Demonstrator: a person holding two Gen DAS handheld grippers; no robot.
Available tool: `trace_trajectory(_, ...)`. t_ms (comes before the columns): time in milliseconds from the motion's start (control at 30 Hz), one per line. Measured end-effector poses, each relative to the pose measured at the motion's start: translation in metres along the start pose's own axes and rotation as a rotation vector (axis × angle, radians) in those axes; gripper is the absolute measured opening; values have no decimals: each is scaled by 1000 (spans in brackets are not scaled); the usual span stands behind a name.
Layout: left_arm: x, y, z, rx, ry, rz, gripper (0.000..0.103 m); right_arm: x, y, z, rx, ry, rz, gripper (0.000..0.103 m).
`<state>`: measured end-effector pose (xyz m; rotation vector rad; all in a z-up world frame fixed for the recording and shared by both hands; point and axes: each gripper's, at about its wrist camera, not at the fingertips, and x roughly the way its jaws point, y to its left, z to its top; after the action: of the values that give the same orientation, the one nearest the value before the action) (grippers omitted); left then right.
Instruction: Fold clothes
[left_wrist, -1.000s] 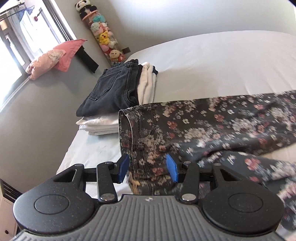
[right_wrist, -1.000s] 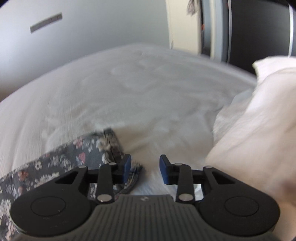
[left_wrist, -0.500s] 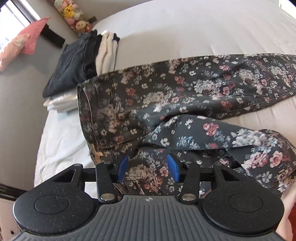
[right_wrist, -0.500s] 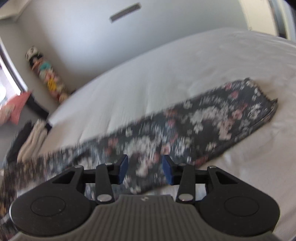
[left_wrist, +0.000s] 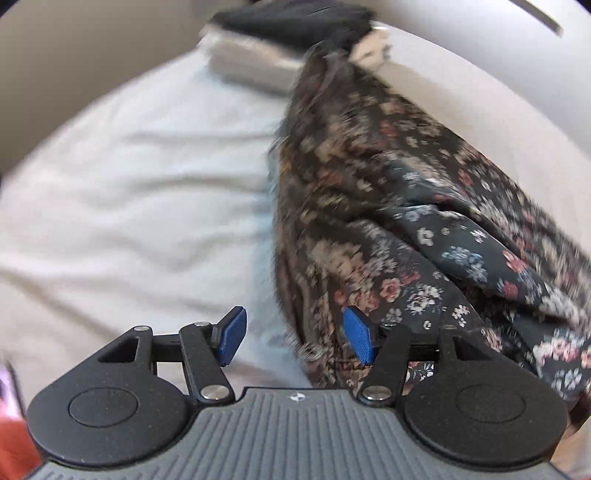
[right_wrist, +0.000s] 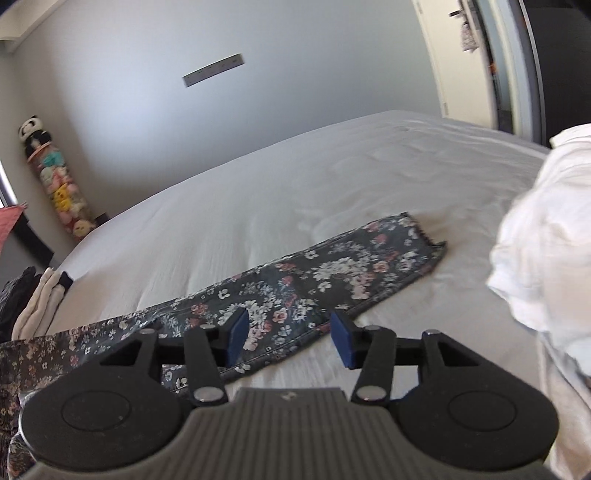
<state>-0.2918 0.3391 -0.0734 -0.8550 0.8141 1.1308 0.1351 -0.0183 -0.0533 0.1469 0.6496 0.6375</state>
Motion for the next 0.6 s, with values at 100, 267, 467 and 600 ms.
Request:
trace_trajectory(100, 15, 18, -6, -76, 68, -87, 60, -14, 17, -4, -2, 24, -13, 54)
trace_trajectory(267, 33, 34, -5, -149, 110, -210, 33, -20, 72, -26, -167, 143, -30, 55)
trace_trajectory(467, 53, 38, -7, -151, 150, -270, 17, -41, 118, -43, -320, 191, -55, 62)
trace_trajectory(600, 62, 43, -8, -142, 141, -294, 14, -52, 133, -48, -364, 205, -82, 65)
